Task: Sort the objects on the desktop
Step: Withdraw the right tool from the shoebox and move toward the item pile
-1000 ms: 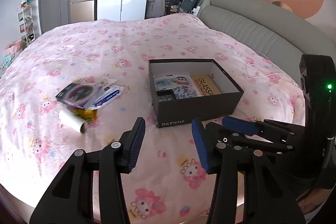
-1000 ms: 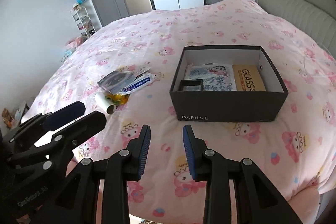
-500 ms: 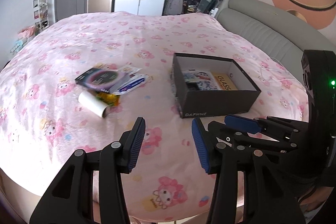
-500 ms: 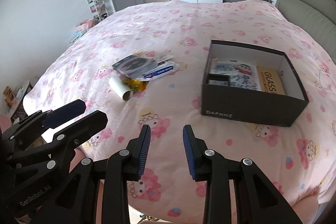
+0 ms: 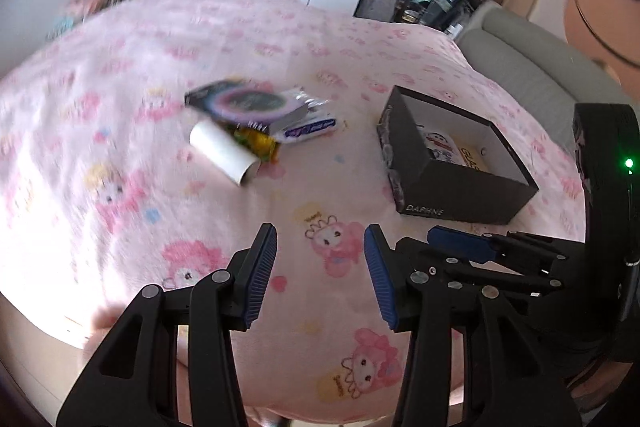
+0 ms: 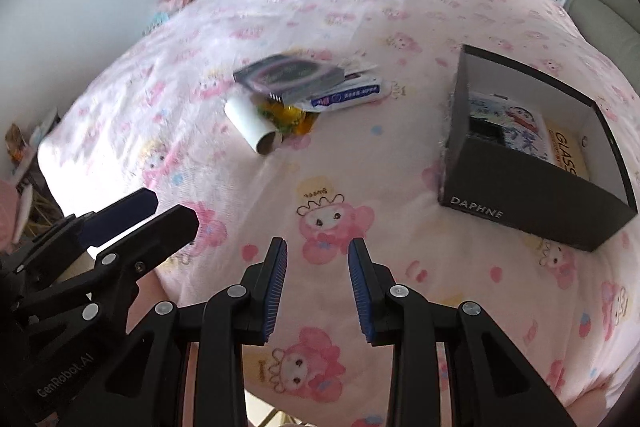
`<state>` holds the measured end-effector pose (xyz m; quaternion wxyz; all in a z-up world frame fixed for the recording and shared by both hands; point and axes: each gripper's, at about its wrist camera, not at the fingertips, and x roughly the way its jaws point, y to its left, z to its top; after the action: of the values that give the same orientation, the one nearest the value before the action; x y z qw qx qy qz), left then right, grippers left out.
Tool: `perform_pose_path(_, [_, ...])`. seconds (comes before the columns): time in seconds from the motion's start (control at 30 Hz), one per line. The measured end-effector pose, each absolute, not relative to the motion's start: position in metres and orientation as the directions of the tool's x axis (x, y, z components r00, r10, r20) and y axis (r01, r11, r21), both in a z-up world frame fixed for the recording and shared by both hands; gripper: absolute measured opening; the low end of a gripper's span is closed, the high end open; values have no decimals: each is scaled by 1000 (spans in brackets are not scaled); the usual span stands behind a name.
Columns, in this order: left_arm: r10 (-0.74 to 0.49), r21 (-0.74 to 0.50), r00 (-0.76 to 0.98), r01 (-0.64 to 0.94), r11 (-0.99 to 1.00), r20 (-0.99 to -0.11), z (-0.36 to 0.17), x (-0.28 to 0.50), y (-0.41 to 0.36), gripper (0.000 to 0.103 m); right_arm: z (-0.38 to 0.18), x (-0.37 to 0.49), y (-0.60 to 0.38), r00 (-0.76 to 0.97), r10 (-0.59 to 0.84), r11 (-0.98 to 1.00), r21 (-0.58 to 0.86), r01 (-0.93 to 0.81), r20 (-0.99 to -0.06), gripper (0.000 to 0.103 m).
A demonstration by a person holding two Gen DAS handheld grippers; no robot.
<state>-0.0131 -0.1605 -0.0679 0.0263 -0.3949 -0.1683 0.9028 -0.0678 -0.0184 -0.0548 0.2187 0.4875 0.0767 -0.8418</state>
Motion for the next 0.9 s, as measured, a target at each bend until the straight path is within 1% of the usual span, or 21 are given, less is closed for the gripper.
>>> perform_pose_path(0.13, [177, -360, -688, 130, -924, -704, -87, -41, -183, 45, -65, -90, -38, -439, -277, -902, 74, 426, -854, 28])
perform_pose_path(0.23, [164, -371, -696, 157, -915, -699, -98, -70, -201, 45, -77, -118, -53, -427, -280, -912, 99, 398, -860, 28])
perform_pose_path(0.33, [191, -384, -663, 158, -910, -724, -115, -103, -220, 48, -93, -144, -71, -390, -270, -912, 104, 398, -880, 28])
perform_pose_path(0.57, [139, -358, -611, 252, -899, -780, -147, -157, -265, 48, -121, -182, -108, -351, -278, -903, 119, 413, -894, 28])
perform_pose_path(0.7, [141, -366, -612, 259, -894, -778, -154, -184, -288, 48, -137, -198, -122, -322, -314, -901, 173, 398, -893, 28])
perform_pose_path(0.8, [167, -377, -620, 225, -898, -767, -158, -204, -299, 48, -147, -204, -133, -312, -324, -890, 177, 419, -893, 28])
perform_pose_path(0.9, [188, -395, -601, 232, -889, -777, -170, -217, -304, 49, -153, -207, -140, -303, -325, -883, 174, 435, -896, 28])
